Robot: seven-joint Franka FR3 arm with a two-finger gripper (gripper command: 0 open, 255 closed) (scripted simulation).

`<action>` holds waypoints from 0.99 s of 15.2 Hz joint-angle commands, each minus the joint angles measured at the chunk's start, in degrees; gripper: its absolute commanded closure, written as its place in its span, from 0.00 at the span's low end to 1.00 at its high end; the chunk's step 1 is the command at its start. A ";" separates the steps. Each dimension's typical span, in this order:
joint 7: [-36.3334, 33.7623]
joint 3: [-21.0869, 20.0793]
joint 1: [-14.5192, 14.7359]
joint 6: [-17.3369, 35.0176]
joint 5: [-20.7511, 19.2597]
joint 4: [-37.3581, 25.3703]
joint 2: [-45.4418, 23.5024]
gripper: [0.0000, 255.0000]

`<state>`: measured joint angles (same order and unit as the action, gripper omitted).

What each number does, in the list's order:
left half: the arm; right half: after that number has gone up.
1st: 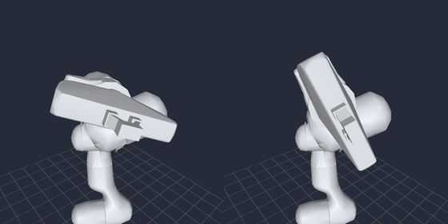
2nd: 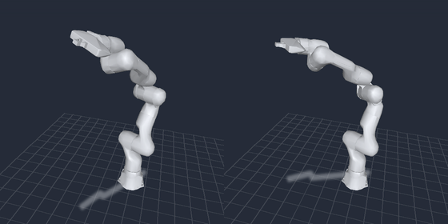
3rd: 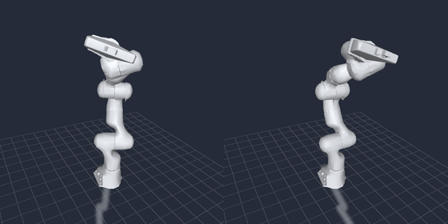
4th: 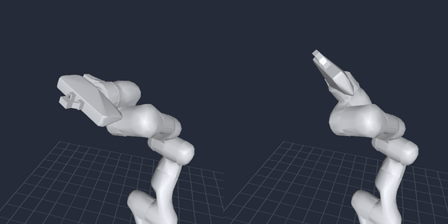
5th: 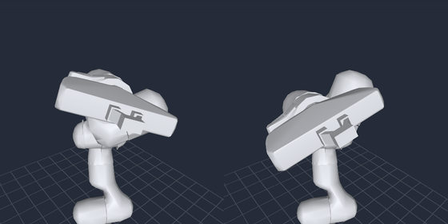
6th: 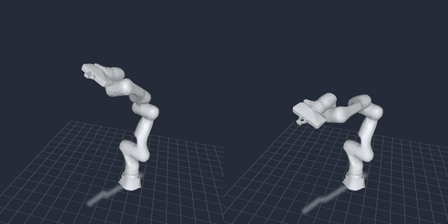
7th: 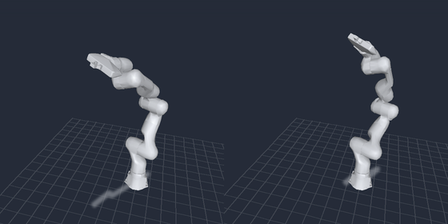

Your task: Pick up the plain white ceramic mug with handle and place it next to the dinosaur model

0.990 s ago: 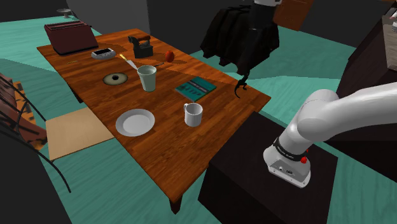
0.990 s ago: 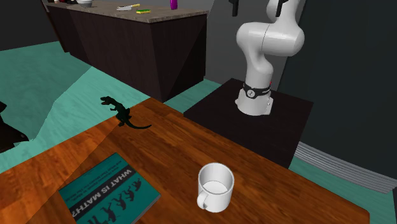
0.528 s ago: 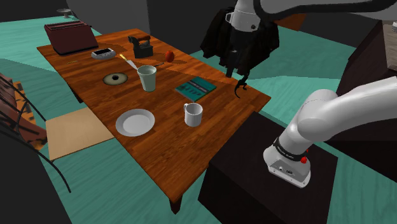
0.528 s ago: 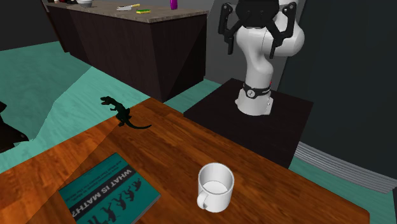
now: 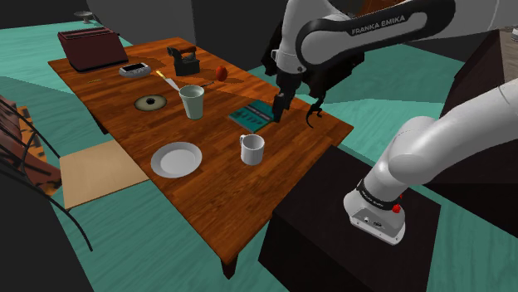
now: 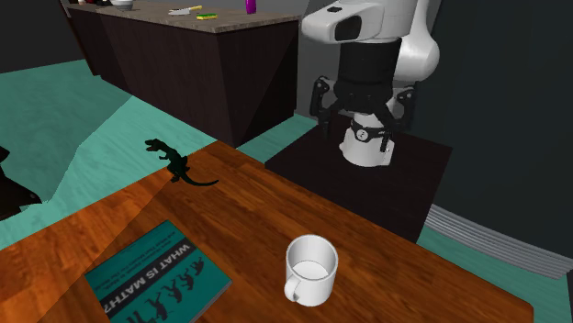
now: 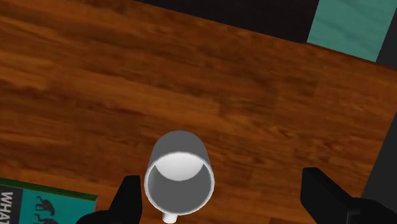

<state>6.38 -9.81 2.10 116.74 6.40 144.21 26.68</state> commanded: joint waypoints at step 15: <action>-8.92 -3.68 -0.05 28.38 -9.66 -6.87 -35.85 0.00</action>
<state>-1.78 -13.65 1.93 143.39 -2.12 137.97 -6.74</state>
